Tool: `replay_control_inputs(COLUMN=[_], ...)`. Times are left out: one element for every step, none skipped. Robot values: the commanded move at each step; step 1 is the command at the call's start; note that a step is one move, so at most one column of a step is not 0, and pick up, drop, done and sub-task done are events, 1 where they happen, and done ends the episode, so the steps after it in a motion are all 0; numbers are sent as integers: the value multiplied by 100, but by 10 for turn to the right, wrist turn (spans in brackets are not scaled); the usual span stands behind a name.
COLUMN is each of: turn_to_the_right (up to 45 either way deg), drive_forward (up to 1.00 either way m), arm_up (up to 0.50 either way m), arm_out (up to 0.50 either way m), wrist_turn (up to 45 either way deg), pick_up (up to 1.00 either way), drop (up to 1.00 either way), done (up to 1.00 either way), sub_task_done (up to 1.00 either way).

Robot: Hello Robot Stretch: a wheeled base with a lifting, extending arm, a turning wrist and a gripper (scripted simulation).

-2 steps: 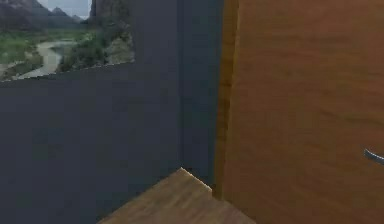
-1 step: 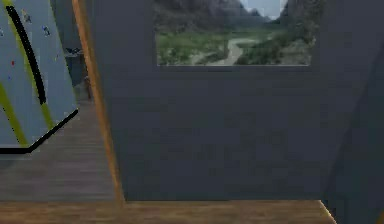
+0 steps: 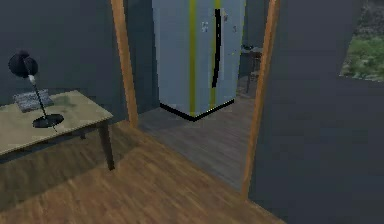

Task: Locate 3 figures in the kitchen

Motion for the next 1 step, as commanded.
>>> replay_control_inputs(turn_to_the_right=[-30], drive_forward=[0], arm_up=[0], arm_out=[0], wrist_turn=[0], pick_up=[0], drop=[0], done=[0], sub_task_done=[0])
